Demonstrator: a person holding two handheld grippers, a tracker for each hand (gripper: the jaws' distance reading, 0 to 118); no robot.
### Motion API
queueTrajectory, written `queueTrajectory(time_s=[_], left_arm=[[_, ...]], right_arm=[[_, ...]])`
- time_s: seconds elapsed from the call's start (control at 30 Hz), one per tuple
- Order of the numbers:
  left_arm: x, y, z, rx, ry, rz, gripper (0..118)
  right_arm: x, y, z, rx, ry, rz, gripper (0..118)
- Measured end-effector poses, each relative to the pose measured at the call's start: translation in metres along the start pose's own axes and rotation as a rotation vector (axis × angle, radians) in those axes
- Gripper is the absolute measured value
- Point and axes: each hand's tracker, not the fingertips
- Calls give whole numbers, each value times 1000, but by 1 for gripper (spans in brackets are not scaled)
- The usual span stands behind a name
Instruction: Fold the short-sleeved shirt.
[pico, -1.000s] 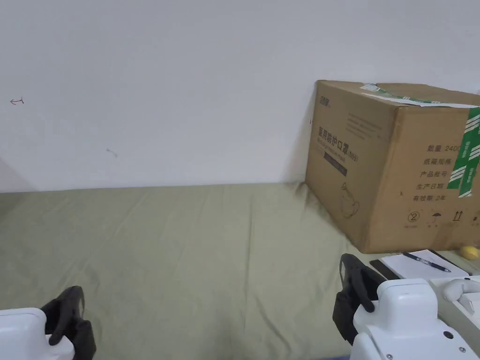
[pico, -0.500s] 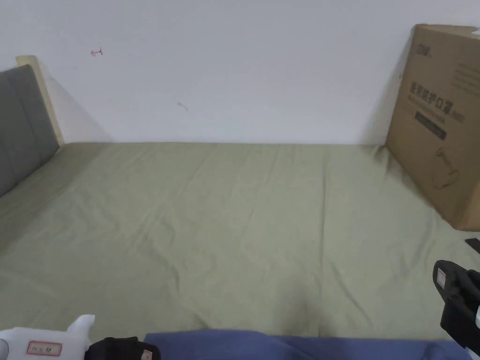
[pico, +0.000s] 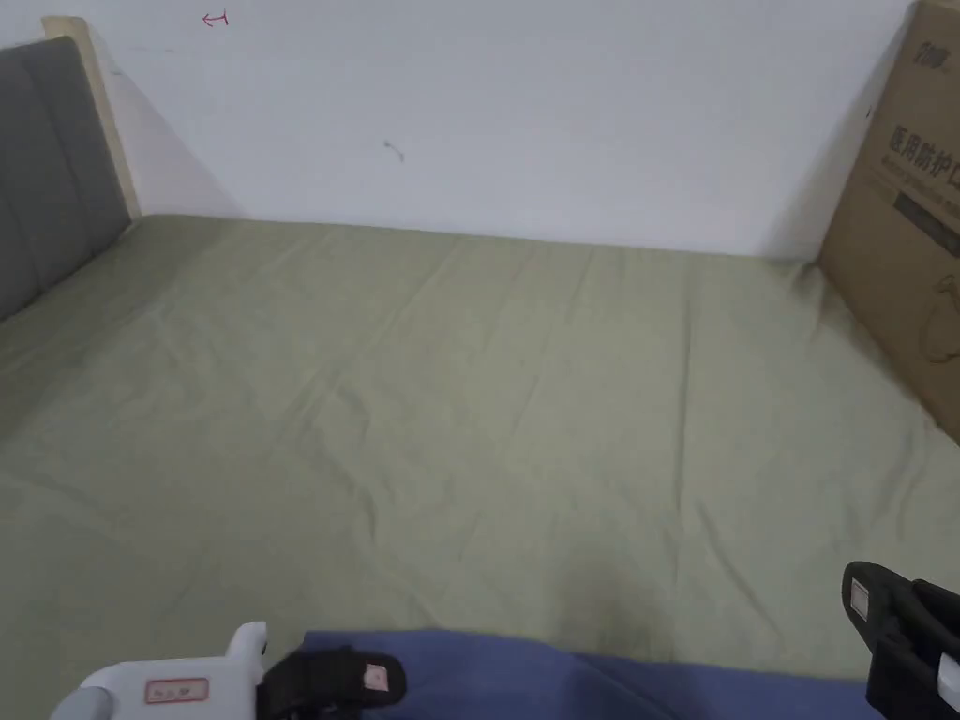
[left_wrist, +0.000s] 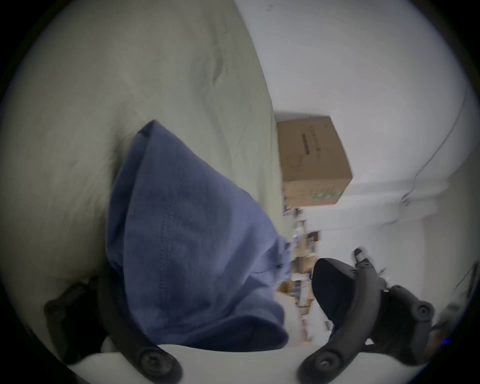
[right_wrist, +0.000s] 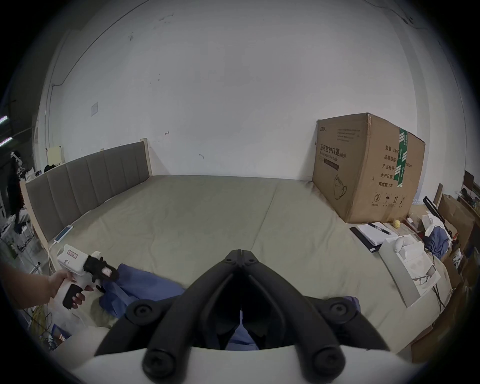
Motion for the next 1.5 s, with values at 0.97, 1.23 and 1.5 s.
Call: queueTrajectory(time_s=[0.97, 1.23, 1.5], left_arm=[[178, -31, -108, -150, 410, -346, 80], [209, -33, -81, -65, 385, -377, 115], [180, -37, -85, -14, 563, -363, 0]], right_arm=[[51, -3, 38, -19, 59, -103, 0], [70, -4, 51, -9, 16, -104, 0], [87, -3, 52, -5, -18, -126, 0]])
